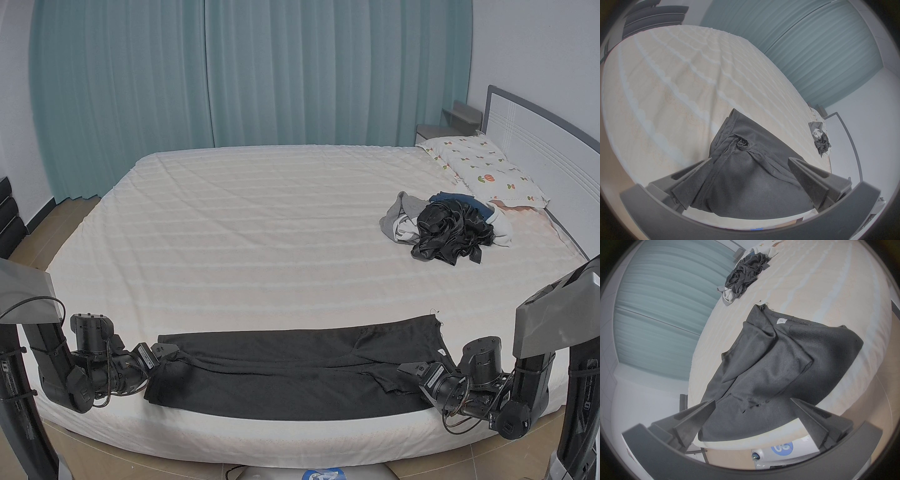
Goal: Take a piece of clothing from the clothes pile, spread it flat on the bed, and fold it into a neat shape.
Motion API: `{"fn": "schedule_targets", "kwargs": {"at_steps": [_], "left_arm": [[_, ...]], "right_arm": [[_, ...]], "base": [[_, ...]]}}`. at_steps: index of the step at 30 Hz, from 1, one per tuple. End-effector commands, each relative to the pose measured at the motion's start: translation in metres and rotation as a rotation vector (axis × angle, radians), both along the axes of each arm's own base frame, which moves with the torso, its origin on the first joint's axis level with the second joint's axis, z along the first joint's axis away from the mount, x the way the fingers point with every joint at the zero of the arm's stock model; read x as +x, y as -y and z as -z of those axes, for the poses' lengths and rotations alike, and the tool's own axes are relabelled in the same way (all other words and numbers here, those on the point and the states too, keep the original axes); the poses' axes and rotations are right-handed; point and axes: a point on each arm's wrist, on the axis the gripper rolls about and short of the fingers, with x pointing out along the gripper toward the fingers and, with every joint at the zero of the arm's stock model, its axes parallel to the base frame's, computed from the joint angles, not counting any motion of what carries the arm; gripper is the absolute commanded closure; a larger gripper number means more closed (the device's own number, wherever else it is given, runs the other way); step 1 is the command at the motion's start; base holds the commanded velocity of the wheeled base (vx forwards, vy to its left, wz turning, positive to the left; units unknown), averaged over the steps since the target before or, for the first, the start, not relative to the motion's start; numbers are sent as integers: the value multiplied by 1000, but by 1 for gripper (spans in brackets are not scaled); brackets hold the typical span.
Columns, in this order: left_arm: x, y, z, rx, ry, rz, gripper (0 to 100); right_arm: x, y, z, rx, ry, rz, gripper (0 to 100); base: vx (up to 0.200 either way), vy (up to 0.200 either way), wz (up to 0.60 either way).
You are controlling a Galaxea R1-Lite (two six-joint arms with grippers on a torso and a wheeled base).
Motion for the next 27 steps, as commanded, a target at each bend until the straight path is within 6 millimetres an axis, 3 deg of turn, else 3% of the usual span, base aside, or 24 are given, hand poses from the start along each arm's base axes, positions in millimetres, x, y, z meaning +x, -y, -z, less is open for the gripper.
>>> {"fn": "schedule_targets", "kwargs": {"at_steps": [1,8,9,20,27], "left_arm": [[0,0,1,1,-4,-2,0],[0,0,1,3,-4,-2,0],[0,0,1,3,-4,-2,0],[0,0,1,4,-4,-3,0],[0,0,1,6,-4,-3,0]], "right_arm": [[4,-1,3,1,4,4,0],[6,-1,6,-3,-2,12,0],[6,-1,6,-3,-2,12,100],[3,-3,15,-54,-16,43,100],[-5,0,1,-54,5,39,100]], "base": [[0,0,0],[0,0,0],[0,0,0],[0,0,0],[0,0,0]]}}
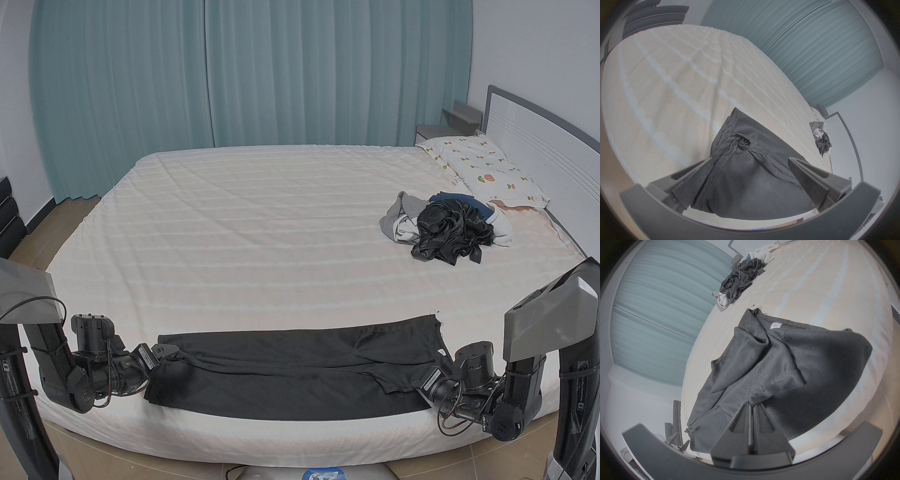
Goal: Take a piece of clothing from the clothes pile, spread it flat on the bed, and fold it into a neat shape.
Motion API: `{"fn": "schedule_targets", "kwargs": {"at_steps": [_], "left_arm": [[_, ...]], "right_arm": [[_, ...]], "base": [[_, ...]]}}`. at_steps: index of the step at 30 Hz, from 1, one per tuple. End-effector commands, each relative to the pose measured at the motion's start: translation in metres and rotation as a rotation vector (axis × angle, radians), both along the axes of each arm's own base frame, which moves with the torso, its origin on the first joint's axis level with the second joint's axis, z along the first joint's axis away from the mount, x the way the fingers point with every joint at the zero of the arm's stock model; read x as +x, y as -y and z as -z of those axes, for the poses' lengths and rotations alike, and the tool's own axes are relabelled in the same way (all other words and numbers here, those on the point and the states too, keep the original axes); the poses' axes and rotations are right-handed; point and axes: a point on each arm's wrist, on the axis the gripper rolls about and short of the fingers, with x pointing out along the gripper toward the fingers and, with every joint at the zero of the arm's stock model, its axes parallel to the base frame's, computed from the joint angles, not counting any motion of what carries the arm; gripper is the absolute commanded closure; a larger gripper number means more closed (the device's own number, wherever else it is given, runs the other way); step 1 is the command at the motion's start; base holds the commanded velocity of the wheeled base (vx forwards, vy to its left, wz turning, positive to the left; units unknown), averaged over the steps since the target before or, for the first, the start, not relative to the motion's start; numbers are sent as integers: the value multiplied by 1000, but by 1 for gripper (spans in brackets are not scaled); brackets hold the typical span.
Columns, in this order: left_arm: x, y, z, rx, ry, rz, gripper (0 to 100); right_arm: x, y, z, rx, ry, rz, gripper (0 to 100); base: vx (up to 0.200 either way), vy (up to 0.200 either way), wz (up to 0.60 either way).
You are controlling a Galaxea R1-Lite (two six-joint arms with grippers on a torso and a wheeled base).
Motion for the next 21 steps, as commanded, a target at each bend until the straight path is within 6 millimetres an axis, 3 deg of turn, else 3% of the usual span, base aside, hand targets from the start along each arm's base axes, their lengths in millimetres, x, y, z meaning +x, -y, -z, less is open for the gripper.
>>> {"fn": "schedule_targets", "kwargs": {"at_steps": [1,9,21], "left_arm": [[0,0,0,0,0,-1,0],[1,0,2,5,-5,-3,0],[5,-6,1,5,10,-22,0]], "right_arm": [[-5,2,-12,6,22,-4,100],[-11,5,-22,15,37,-8,100],[-26,6,-15,-37,-16,-55,100]], "base": [[0,0,0],[0,0,0],[0,0,0]]}}
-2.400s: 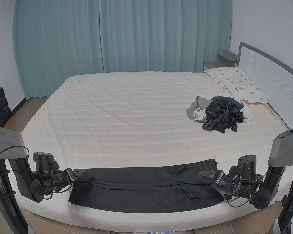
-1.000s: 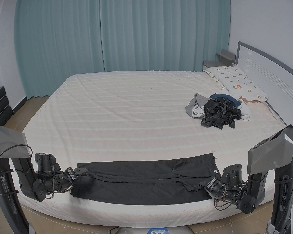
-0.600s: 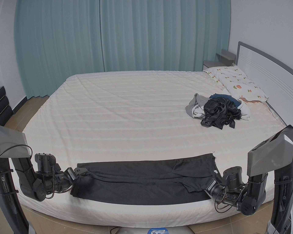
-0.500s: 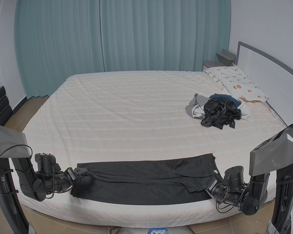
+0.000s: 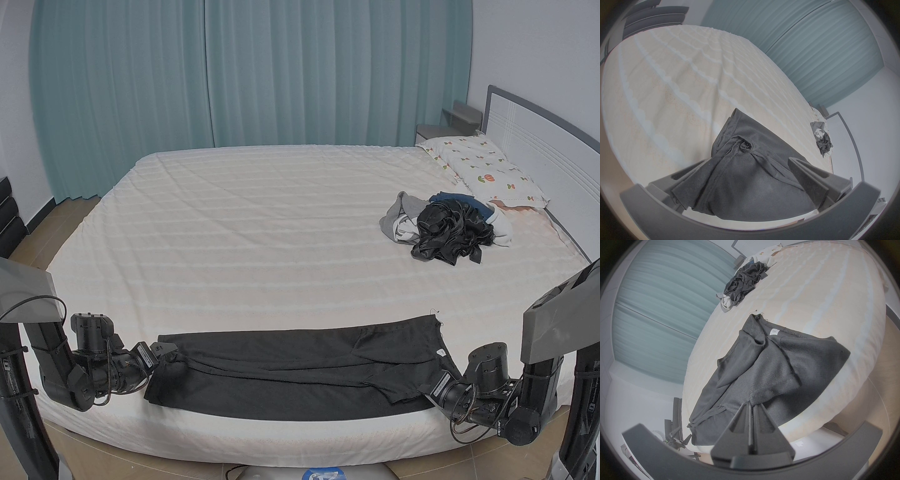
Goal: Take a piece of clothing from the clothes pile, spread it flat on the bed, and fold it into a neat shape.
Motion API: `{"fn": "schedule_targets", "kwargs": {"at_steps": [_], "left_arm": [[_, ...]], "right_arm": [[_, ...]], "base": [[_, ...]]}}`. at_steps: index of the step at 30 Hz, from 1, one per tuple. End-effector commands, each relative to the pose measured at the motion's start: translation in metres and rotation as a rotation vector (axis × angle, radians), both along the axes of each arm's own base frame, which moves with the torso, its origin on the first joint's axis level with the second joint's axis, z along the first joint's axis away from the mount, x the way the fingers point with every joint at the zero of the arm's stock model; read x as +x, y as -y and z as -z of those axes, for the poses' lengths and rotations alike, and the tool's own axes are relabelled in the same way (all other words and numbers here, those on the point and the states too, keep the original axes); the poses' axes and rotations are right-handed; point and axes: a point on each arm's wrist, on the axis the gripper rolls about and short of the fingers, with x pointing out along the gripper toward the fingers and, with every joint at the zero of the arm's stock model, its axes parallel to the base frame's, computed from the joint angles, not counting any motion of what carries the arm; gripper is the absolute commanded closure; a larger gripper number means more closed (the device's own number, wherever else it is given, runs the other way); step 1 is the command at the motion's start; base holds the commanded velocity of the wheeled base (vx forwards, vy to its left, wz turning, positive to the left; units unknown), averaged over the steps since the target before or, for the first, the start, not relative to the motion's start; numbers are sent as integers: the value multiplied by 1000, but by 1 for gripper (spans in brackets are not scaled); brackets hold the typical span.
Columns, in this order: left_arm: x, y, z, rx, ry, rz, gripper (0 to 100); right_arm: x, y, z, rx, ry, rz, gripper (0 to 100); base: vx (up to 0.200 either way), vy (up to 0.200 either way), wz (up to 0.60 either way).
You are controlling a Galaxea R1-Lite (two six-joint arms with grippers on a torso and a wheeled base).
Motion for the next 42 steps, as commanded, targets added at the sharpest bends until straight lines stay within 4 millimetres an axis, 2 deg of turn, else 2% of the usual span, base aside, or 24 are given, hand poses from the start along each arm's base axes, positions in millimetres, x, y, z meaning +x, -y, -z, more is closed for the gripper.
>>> {"fn": "schedule_targets", "kwargs": {"at_steps": [1,2,3,8,15,21,26,29,35,42], "left_arm": [[0,-1,0,-1,0,-4,0],[0,-1,0,-1,0,-4,0],[0,-1,0,-1,0,-4,0],[2,-2,-1,3,6,-7,0],[4,-3,-3,31,21,-44,0],[9,-9,-10,-8,45,-108,0],[7,-9,-8,-11,35,-102,0],[7,-9,-7,12,35,-72,0],[2,-6,-2,73,48,119,0],[9,-6,13,160,47,207,0]], "right_arm": [[-4,1,5,-16,-27,-8,100],[-6,2,6,-27,-36,-13,100],[-6,2,8,-36,-42,-19,0],[-6,3,12,-52,-40,-23,0],[-7,8,-10,-4,85,-6,0],[-3,20,-38,30,197,41,0],[-2,22,-35,23,188,43,0],[-2,21,-33,19,182,41,0],[-2,21,-31,18,172,37,0],[-3,19,-27,23,149,15,0]], "base": [[0,0,0],[0,0,0],[0,0,0],[0,0,0],[0,0,0],[33,0,0],[200,0,0],[0,0,0],[0,0,0],[0,0,0]]}}
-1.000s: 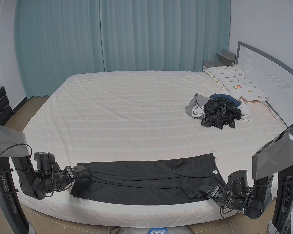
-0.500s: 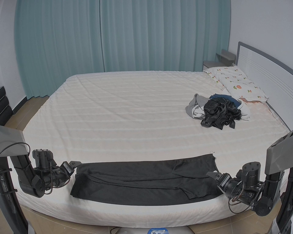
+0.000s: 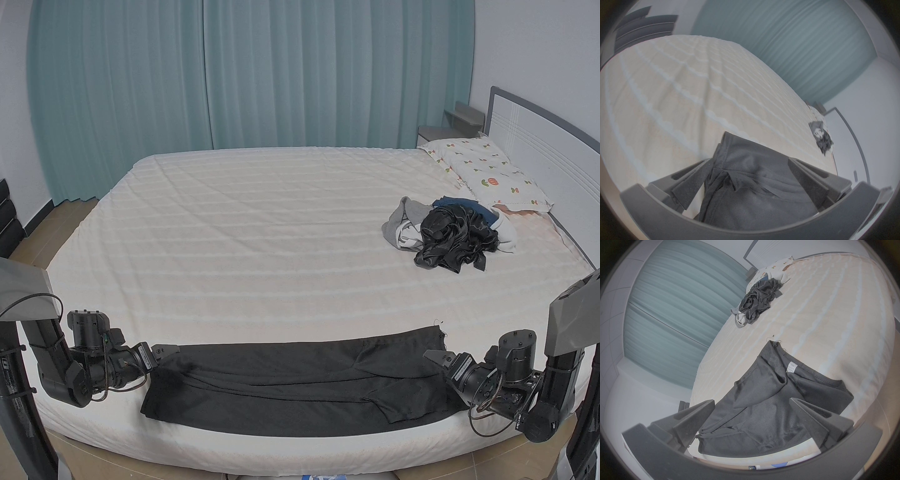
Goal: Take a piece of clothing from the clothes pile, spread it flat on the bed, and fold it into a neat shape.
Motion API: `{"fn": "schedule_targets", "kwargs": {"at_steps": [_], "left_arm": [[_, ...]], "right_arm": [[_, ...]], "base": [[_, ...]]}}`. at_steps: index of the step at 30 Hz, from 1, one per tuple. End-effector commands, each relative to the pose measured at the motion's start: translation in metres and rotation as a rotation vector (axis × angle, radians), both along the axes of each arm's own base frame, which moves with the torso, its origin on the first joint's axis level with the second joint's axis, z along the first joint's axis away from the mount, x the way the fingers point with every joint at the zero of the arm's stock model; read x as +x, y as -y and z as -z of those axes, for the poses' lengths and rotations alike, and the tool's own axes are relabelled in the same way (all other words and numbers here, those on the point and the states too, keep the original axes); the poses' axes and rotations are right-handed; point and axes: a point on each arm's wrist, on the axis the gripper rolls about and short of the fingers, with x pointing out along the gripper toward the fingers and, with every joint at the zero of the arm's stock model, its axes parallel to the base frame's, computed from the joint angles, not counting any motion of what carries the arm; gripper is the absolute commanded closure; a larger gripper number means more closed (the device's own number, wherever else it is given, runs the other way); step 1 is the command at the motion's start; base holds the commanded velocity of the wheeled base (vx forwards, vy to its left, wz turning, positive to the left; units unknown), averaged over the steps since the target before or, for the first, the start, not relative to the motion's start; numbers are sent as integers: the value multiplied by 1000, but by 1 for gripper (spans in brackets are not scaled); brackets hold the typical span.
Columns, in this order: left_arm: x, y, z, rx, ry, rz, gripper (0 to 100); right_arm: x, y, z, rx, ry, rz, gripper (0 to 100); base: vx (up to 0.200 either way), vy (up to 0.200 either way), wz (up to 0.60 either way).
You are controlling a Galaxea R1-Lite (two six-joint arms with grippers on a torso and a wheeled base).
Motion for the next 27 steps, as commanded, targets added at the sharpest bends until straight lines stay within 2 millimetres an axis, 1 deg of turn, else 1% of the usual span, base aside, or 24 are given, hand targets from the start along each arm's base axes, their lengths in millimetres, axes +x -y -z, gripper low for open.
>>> {"fn": "schedule_targets", "kwargs": {"at_steps": [1,7,14,18,27], "left_arm": [[4,0,12,27,-22,26,0],[6,1,17,85,-71,78,0],[7,0,22,108,-77,93,0],[8,0,29,131,-86,117,0],[8,0,31,171,-73,145,0]], "right_arm": [[-1,-1,3,1,-9,-9,0],[-1,-2,6,-4,-22,-10,0],[-1,-2,7,-6,-25,-13,0],[-1,-3,7,-4,-23,-16,0],[-1,-3,7,-3,-26,-18,0]], "base": [[0,0,0],[0,0,0],[0,0,0],[0,0,0],[0,0,0]]}}
